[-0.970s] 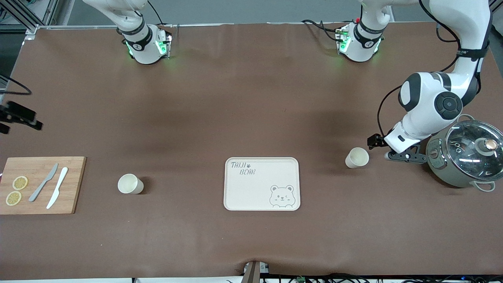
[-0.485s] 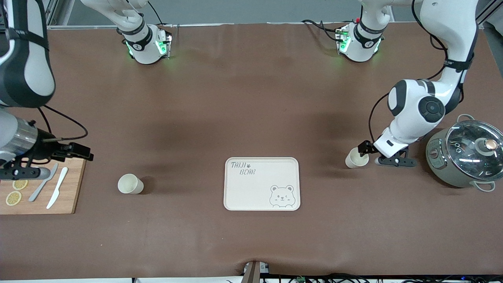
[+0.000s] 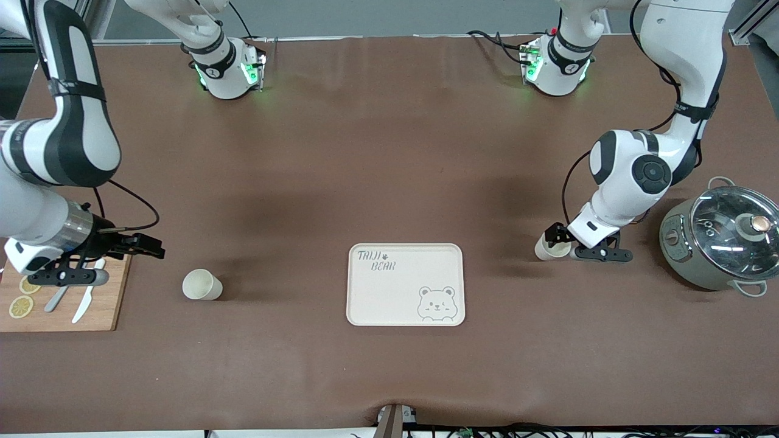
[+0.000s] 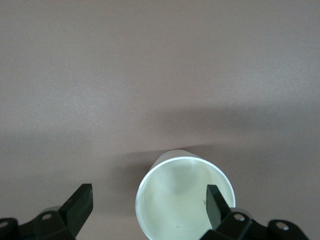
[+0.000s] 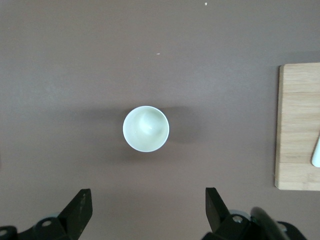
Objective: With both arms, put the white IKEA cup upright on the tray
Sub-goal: 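Lower the left gripper around the cup while the right gripper reaches the other cup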
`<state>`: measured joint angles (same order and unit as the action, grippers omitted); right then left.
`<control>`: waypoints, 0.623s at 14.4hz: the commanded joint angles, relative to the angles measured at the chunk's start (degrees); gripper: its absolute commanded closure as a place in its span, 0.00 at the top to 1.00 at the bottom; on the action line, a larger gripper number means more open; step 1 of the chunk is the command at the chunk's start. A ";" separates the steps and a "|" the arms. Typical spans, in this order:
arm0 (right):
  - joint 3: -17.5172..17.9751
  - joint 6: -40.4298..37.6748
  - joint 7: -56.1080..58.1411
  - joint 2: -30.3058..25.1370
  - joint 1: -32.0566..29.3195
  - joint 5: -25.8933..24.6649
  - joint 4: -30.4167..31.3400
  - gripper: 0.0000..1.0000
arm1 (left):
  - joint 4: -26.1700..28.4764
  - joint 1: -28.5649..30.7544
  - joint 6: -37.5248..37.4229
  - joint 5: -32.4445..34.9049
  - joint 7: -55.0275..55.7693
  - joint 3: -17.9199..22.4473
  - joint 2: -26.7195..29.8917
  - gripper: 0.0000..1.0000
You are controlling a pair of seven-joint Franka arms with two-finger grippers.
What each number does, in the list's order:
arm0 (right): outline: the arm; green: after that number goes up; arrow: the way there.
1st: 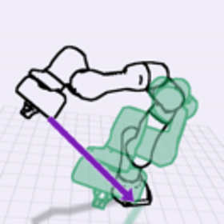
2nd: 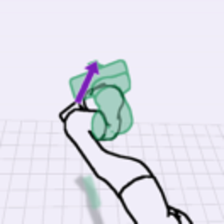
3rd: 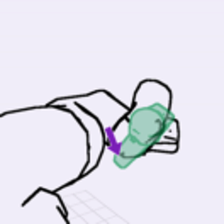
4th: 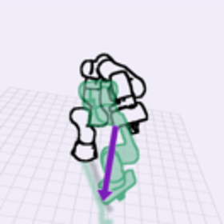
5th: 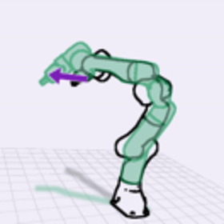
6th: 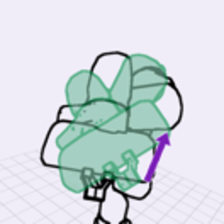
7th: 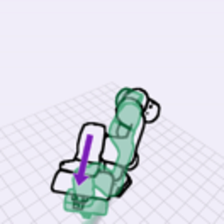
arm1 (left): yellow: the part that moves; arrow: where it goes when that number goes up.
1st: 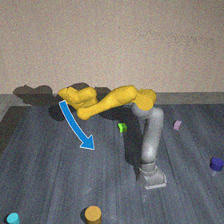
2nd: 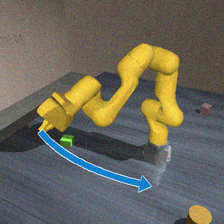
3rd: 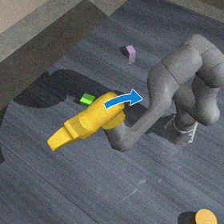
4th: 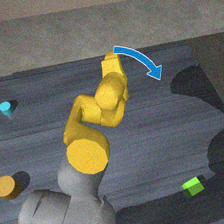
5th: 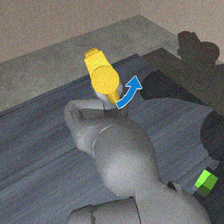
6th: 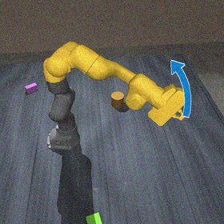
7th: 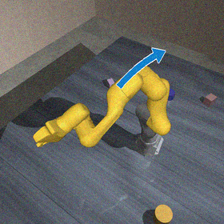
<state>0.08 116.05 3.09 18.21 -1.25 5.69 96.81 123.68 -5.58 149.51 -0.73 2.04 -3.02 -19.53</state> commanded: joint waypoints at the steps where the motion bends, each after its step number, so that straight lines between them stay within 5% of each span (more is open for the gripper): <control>1: -0.08 4.00 -0.72 0.24 0.55 -0.24 3.03 1.00 | -0.89 0.21 0.61 1.00 0.95 -0.06 -0.77 1.00; 9: -0.17 7.87 -0.02 4.55 -0.07 -1.29 3.03 1.00 | -2.47 0.21 0.70 1.08 -0.11 -0.15 -3.14 1.00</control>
<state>-0.27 122.90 3.10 22.22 -0.98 5.44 99.82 122.42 -5.46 149.56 -0.73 1.98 -3.00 -21.46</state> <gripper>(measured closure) 0.000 0.000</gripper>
